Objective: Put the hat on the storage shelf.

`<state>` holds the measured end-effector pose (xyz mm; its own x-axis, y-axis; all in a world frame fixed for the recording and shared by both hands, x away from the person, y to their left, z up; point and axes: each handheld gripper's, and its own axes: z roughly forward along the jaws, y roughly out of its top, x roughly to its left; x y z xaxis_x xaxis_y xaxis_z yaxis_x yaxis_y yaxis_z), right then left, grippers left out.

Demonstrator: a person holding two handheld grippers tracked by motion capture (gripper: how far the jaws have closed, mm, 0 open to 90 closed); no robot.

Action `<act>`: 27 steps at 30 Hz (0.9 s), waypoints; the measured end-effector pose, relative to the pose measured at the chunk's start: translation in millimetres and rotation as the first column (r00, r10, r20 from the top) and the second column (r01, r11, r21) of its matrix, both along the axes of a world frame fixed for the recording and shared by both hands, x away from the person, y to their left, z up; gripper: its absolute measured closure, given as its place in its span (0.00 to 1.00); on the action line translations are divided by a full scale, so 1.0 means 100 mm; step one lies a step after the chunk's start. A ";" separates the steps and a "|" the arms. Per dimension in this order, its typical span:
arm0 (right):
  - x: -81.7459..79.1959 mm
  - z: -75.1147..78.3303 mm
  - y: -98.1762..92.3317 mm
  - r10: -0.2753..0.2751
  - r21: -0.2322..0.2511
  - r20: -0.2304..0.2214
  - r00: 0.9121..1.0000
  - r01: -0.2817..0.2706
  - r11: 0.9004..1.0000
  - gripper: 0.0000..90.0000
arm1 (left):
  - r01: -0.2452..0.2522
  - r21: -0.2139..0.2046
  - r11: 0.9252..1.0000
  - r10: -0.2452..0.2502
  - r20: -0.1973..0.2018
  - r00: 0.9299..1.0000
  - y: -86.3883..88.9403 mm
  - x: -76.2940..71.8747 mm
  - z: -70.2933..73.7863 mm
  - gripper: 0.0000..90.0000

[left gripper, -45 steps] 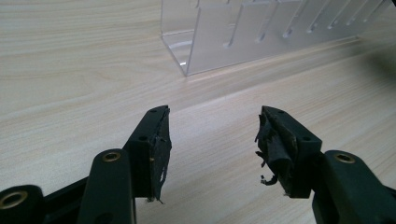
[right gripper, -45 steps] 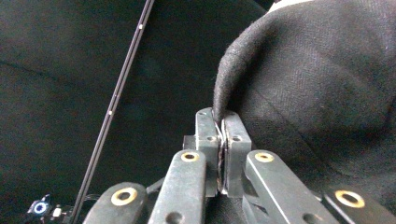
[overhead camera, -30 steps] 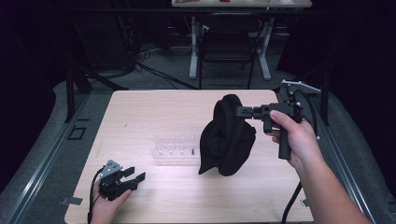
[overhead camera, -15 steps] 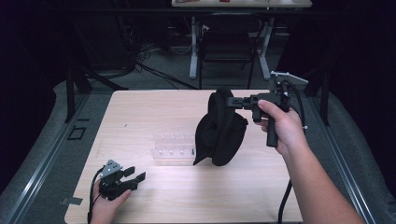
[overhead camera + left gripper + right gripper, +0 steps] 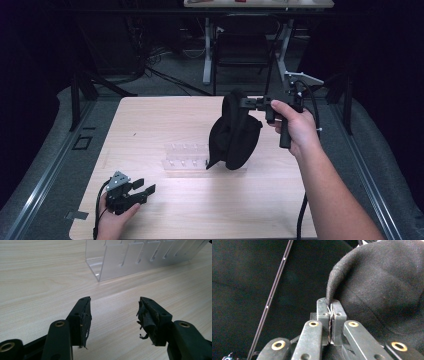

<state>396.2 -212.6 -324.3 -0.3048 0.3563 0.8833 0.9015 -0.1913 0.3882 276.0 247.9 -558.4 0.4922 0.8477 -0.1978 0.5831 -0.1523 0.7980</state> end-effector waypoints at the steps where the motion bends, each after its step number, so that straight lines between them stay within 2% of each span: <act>1: 0.01 -0.01 0.01 0.000 0.001 0.000 1.000 0.000 1.000 0.98 | 0.000 0.000 1.000 0.000 0.000 1.000 0.00 0.00 0.00 0.49; 27: 0.21 -0.02 0.19 -0.009 -0.064 0.008 1.000 0.010 0.998 0.98 | -0.006 -0.008 1.000 0.006 0.004 1.000 0.02 0.00 0.00 0.49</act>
<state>417.6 -193.3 -326.7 -0.3077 0.4145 0.8564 0.8967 -0.1745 0.4067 276.0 249.4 -558.3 0.4877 0.8492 -0.2026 0.5804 -0.1421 0.8018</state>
